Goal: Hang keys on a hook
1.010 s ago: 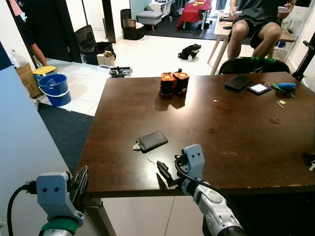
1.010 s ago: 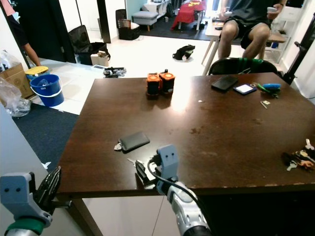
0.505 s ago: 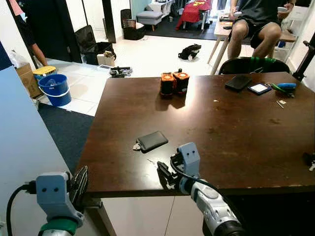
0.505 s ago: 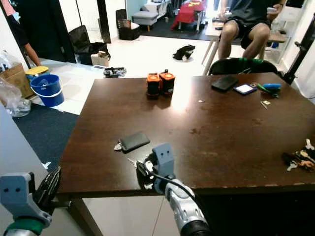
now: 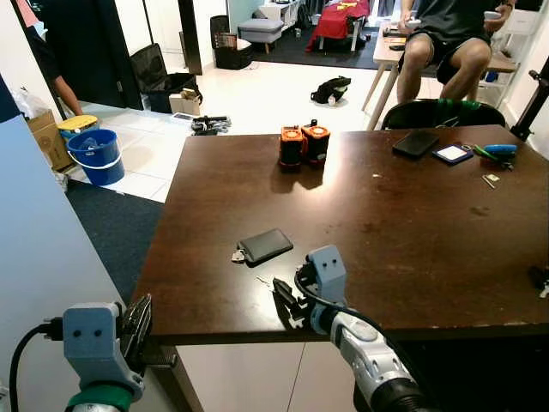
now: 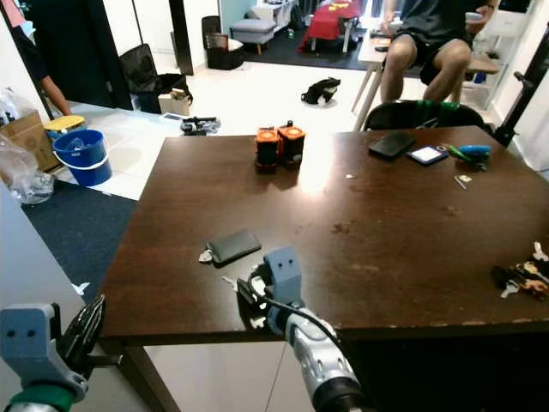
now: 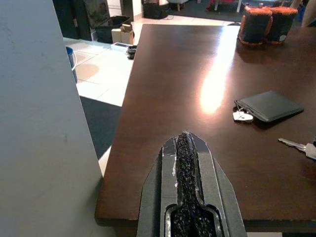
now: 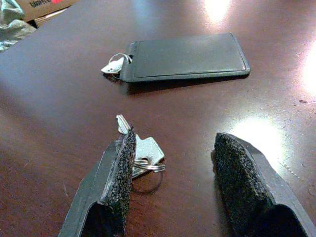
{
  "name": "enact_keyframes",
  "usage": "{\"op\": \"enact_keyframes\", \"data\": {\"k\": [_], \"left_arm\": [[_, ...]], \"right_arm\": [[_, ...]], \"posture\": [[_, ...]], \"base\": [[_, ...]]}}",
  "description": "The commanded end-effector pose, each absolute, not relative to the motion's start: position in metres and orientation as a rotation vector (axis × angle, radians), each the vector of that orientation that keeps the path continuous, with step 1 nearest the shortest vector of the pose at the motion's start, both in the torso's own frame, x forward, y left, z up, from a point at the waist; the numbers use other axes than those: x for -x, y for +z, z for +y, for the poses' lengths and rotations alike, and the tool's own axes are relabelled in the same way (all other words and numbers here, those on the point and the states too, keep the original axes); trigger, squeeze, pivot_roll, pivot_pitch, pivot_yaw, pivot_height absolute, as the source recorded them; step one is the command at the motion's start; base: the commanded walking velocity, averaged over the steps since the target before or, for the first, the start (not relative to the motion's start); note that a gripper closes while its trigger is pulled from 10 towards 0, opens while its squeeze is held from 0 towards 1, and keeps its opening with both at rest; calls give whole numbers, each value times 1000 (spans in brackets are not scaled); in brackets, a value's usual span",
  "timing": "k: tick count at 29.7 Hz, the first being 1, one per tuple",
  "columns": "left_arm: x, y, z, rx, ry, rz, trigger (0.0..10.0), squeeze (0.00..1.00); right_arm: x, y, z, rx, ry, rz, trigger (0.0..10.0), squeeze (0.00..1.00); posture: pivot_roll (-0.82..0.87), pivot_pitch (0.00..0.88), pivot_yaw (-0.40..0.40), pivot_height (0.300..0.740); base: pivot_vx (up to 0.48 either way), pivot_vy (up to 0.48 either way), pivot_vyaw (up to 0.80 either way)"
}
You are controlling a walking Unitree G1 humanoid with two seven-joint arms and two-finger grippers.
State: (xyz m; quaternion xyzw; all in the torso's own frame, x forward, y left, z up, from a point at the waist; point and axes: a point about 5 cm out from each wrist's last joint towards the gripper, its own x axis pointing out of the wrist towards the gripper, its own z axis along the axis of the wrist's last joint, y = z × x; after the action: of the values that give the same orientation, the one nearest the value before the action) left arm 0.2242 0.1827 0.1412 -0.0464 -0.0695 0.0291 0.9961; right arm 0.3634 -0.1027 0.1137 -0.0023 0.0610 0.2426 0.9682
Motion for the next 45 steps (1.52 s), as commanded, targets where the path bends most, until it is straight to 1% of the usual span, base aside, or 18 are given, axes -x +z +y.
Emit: {"op": "enact_keyframes", "data": {"k": [1, 2, 3, 4, 6, 7, 9, 10, 11, 12, 21, 22, 23, 24, 25, 31, 36, 45], "left_arm": [[-220, 140, 186, 80, 68, -123, 10000, 0], [-220, 140, 186, 80, 68, -123, 10000, 0], [-220, 140, 187, 79, 69, -122, 10000, 0], [-219, 141, 187, 79, 70, -121, 10000, 0], [-219, 141, 187, 79, 70, -121, 10000, 0], [-219, 141, 187, 78, 70, -120, 10000, 0], [-219, 141, 187, 78, 70, -120, 10000, 0], [-219, 140, 187, 78, 71, -120, 10000, 0], [-219, 140, 187, 78, 71, -120, 10000, 0], [-219, 140, 187, 78, 72, -118, 10000, 0], [-219, 140, 187, 80, 72, -115, 10000, 0], [-219, 140, 187, 80, 72, -114, 10000, 0], [-219, 140, 187, 80, 72, -114, 10000, 0], [-219, 141, 187, 80, 72, -114, 10000, 0], [-219, 141, 186, 80, 72, -114, 10000, 0], [-219, 141, 187, 80, 72, -116, 10000, 0], [-220, 142, 187, 79, 71, -118, 10000, 0], [-220, 144, 187, 79, 75, -127, 10000, 0]], "right_arm": [[-362, 107, -98, -9, 492, 168, 10000, 0], [-362, 107, -98, -9, 492, 168, 10000, 0], [-363, 107, -97, -11, 496, 168, 3804, 0], [-363, 108, -96, -13, 501, 168, 2510, 0], [-363, 108, -96, -13, 501, 168, 2510, 0], [-363, 108, -95, -14, 503, 168, 353, 0], [-363, 108, -95, -14, 503, 168, 353, 0], [-363, 108, -96, -12, 503, 170, 2392, 0], [-363, 108, -96, -12, 503, 170, 2392, 0], [-363, 107, -96, -8, 502, 174, 10000, 0], [-363, 106, -98, -1, 501, 185, 10000, 0], [-363, 106, -98, -3, 503, 184, 6588, 0], [-363, 106, -98, -3, 503, 184, 6588, 0], [-364, 107, -98, -5, 504, 184, 2902, 0], [-364, 107, -98, -7, 506, 182, 510, 0], [-364, 108, -98, -12, 508, 175, 0, 0], [-365, 110, -98, -18, 506, 164, 784, 0], [-369, 129, -98, -105, 498, 52, 0, 0]], "posture": [[-21, 95, 143, 740], [-21, 95, 143, 740], [-21, 95, 143, 740], [-17, 96, 142, 740], [-17, 96, 142, 740], [-17, 96, 142, 740], [-17, 96, 142, 740], [-17, 96, 142, 740], [-17, 96, 142, 740], [-17, 96, 142, 740], [-20, 99, 139, 740], [-20, 99, 139, 740], [-20, 99, 139, 740], [-20, 99, 139, 740], [-20, 99, 139, 740], [-20, 99, 139, 740], [-20, 96, 142, 740], [-21, 94, 141, 740]], "base": [[0, 0, 0], [0, 0, 0], [0, 0, 0], [0, 0, 0], [0, 0, 0], [0, 0, 0], [0, 0, 0], [0, 0, 0], [0, 0, 0], [0, 0, 0], [0, 0, 0], [0, 0, 0], [0, 0, 0], [0, 0, 0], [0, 0, 0], [0, 0, 0], [0, 0, 0], [0, 0, 0]]}}
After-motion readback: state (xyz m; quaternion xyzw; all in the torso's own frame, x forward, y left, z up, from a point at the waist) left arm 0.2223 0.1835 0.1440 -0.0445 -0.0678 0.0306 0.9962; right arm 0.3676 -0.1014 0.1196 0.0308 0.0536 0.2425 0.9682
